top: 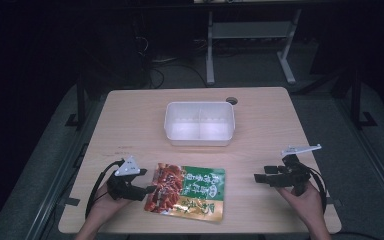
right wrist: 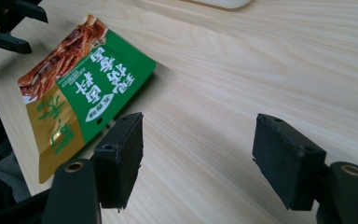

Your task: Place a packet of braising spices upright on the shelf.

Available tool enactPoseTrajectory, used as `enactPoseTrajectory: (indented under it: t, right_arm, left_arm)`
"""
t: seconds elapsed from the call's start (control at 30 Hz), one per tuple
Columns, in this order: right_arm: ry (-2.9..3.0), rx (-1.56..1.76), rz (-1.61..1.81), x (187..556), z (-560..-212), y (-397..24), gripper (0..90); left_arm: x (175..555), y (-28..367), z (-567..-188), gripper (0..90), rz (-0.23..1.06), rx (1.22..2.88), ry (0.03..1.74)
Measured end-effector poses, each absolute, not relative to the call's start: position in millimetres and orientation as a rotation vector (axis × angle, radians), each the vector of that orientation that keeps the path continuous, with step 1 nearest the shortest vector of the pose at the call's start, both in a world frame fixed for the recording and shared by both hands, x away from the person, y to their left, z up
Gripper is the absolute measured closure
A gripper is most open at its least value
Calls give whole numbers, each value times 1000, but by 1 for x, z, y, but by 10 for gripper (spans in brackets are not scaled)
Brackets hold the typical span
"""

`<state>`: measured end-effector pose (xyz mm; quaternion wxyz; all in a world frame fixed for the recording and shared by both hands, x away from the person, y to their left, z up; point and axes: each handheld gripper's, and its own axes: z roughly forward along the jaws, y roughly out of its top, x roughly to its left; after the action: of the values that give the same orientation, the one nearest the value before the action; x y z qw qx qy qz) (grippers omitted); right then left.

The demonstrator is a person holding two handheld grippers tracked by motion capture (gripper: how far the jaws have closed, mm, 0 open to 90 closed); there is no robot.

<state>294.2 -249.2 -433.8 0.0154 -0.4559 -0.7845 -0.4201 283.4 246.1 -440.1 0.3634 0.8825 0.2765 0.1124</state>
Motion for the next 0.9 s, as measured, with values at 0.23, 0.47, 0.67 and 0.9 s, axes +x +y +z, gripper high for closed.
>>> enactPoseTrajectory:
  t: [0.23, 0.47, 0.67, 0.9]
  right_arm:
    - [-2451, -1376, -1281, 297, -434, -229, 331]
    - [-2454, -1320, -1263, 297, -434, -210, 333]
    - [-2472, -1273, -1240, 302, -427, -195, 333]
    - [-2495, -1248, -1216, 307, -418, -181, 332]
  left_arm:
    - [283, 237, -442, 327, 267, 2289, 681]
    - [283, 229, -445, 342, 251, 2317, 651]
    - [281, 226, -444, 344, 249, 2322, 648]
    - [280, 222, -444, 405, 247, 2339, 622]
